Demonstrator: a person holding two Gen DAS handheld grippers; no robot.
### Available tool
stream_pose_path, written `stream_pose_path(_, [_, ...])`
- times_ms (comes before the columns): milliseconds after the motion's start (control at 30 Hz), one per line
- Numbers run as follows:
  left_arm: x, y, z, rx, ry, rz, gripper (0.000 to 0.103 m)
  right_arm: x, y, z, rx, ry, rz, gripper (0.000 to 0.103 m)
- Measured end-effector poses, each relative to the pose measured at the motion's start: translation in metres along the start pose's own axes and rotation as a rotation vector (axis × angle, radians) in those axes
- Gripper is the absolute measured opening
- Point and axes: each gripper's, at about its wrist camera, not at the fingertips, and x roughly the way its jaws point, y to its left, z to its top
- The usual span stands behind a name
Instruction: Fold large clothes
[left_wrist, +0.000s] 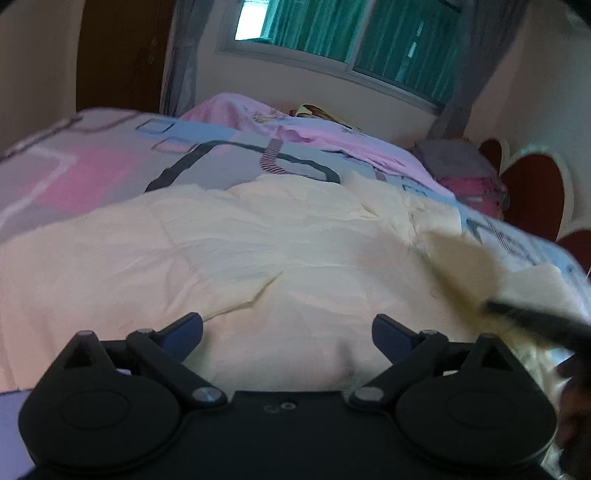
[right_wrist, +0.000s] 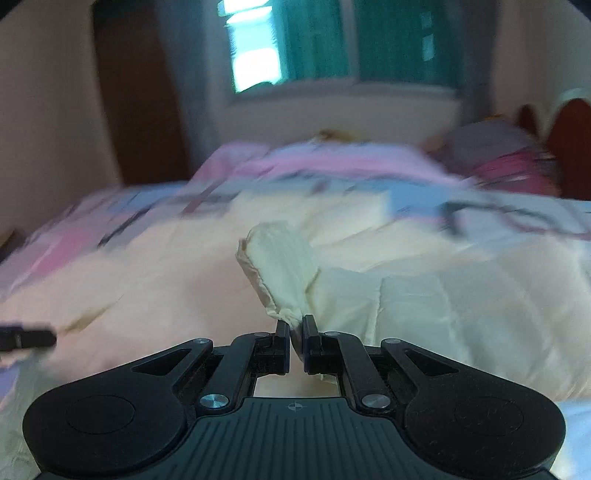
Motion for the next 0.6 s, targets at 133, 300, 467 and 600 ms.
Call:
stream_pose_path(133, [-0.002, 0.016, 0.003, -0.062, -0.001, -0.027, 0.094, 0.038, 0.025, -0.015, -0.026, 0.09, 0.029, 0.006])
stream_pose_path(300, [0.012, 0.015, 0.01, -0.079, 0.012, -0.079, 0.095, 0.023, 0.033, -0.015, -0.057, 0.043, 0.006, 0.071])
stream_pose_path(467, [0.043, -0.012, 0.012, -0.058, 0.053, -0.185, 0.095, -0.031, 0.004, -0.01, -0.02, -0.06, -0.012, 0.076])
stream_pose_path(600, [0.078, -0.03, 0.015, -0.059, 0.106, -0.244, 0.092, -0.069, -0.038, -0.008, 0.043, -0.1, -0.071, 0.054])
